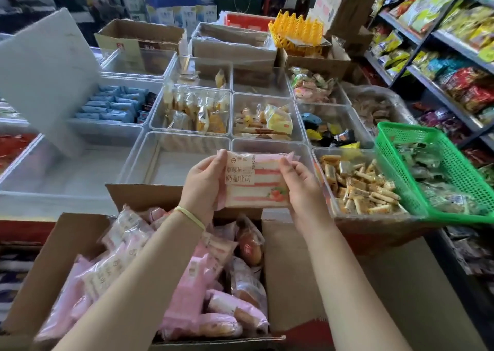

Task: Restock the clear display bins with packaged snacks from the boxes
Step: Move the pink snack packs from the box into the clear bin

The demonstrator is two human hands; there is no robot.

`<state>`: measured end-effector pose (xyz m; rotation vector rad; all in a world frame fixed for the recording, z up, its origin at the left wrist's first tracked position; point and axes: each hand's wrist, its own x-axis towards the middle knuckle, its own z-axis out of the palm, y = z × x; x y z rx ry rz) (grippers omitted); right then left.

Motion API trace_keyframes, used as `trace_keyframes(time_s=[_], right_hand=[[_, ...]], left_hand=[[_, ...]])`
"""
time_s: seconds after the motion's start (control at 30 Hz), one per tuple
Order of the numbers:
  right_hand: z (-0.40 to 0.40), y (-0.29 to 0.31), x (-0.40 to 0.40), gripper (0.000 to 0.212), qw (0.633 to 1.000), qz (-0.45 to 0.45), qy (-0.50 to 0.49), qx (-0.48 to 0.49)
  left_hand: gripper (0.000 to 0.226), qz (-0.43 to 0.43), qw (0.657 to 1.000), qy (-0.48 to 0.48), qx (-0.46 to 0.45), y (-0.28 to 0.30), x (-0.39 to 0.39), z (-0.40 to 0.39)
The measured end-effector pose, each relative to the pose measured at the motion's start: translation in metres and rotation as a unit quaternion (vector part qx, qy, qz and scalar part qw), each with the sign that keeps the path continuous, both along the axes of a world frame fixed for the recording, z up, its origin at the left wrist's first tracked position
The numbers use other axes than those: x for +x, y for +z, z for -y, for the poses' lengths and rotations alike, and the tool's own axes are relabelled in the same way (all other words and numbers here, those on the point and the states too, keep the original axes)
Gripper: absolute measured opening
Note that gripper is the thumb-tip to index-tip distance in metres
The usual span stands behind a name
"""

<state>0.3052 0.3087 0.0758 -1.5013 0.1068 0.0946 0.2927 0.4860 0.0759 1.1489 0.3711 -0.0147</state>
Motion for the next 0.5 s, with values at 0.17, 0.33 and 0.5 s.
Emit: trace_keyframes(time_s=[0.17,0.33,0.5], right_hand=[[0.065,0.000,0.024,0.023,0.977,0.095,0.038,-0.187],[0.104,0.015,0.061,0.047,0.903,0.141,0.133,-0.385],[0.126,-0.005,0.099,0.031,0.914,0.037,0.214,-0.341]], left_hand=[[0.019,0.024,0.997,-0.039,0.064,0.001,0.036,0.036],[0.017,0.052,0.975,-0.108,0.189,0.004,0.073,0.084],[0.022,0.049,0.968,-0.125,0.211,-0.017,0.110,0.126]])
